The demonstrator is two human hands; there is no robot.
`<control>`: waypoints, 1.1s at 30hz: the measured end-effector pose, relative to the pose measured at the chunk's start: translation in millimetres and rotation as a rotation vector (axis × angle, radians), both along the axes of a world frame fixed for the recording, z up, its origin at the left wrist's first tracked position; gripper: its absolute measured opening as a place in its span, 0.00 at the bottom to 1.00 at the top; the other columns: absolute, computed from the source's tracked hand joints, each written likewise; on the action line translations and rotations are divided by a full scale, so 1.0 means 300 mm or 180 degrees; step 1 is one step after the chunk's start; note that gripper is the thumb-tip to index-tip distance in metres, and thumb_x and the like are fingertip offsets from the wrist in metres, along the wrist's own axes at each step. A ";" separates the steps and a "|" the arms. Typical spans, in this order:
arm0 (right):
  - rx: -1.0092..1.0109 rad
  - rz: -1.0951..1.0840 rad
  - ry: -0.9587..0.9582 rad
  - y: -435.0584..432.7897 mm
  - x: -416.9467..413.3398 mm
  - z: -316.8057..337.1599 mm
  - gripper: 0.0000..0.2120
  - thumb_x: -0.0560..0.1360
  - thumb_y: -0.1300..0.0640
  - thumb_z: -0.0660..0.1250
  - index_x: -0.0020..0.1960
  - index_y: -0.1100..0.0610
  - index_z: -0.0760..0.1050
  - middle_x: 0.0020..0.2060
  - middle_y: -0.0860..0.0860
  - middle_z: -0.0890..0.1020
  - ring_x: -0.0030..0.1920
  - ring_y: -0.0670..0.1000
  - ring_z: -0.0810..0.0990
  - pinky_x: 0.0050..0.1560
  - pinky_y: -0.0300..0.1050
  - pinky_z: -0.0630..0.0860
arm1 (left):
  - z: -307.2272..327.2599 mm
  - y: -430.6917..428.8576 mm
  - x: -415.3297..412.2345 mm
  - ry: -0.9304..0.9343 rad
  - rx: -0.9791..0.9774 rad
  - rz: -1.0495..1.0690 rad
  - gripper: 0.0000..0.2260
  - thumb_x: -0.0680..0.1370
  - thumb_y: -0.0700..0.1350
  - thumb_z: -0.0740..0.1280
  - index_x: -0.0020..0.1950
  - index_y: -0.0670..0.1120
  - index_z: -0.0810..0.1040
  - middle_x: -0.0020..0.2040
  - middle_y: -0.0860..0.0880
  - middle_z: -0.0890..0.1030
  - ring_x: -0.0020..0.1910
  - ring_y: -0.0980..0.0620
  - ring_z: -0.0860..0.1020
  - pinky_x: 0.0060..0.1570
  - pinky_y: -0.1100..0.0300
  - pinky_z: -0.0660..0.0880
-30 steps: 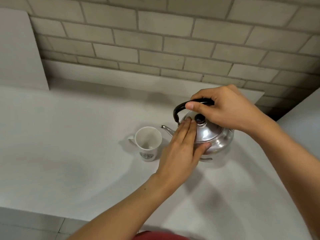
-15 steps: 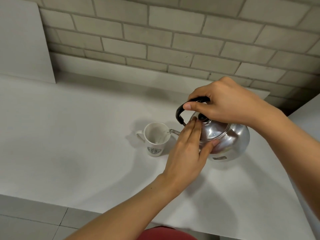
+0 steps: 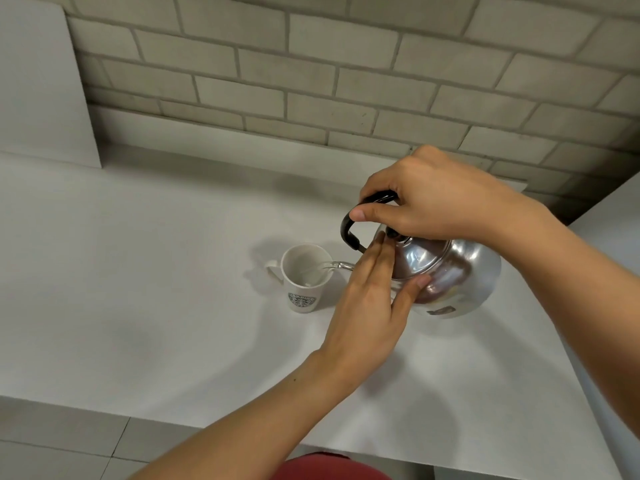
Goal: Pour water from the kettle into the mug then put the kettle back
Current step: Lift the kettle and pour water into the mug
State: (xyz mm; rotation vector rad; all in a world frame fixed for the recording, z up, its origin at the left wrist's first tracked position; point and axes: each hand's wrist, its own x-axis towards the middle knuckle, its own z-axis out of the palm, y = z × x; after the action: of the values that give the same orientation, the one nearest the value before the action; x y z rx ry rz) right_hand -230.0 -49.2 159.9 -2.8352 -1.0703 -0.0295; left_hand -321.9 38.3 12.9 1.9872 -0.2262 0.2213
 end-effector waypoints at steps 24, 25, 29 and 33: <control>-0.0353 0.0113 -0.0079 0.052 -0.011 0.062 0.18 0.80 0.36 0.65 0.52 0.49 0.85 0.36 0.51 0.84 0.41 0.56 0.80 0.41 0.55 0.80 | -0.002 -0.004 0.023 -0.0244 -0.0268 0.0114 0.29 0.86 0.57 0.63 0.84 0.49 0.61 0.81 0.53 0.70 0.80 0.59 0.67 0.76 0.65 0.63; -0.0374 0.0109 -0.0078 0.055 -0.010 0.065 0.18 0.80 0.36 0.65 0.52 0.49 0.85 0.36 0.52 0.84 0.42 0.57 0.81 0.41 0.56 0.80 | -0.001 -0.004 0.024 -0.0254 -0.0288 0.0125 0.29 0.86 0.57 0.63 0.84 0.49 0.62 0.80 0.53 0.70 0.79 0.59 0.67 0.75 0.66 0.64; -0.0449 0.0101 -0.0063 0.069 -0.007 0.072 0.18 0.79 0.36 0.65 0.53 0.48 0.85 0.36 0.52 0.84 0.41 0.57 0.81 0.41 0.56 0.80 | 0.006 -0.002 0.025 -0.0217 -0.0353 0.0100 0.28 0.86 0.58 0.62 0.83 0.49 0.63 0.78 0.54 0.73 0.76 0.58 0.71 0.73 0.62 0.67; -0.0499 0.0124 -0.0087 0.080 -0.007 0.073 0.18 0.79 0.37 0.65 0.53 0.49 0.85 0.37 0.52 0.84 0.41 0.58 0.81 0.40 0.54 0.79 | 0.006 0.001 0.024 -0.0179 -0.0380 0.0087 0.28 0.85 0.59 0.62 0.83 0.49 0.64 0.76 0.53 0.75 0.75 0.55 0.73 0.71 0.55 0.71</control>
State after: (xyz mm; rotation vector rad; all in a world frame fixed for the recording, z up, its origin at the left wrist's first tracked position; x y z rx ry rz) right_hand -232.1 -25.4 181.8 -2.9589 -1.1827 0.0199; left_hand -314.6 38.6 14.7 1.8680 -0.2170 0.3018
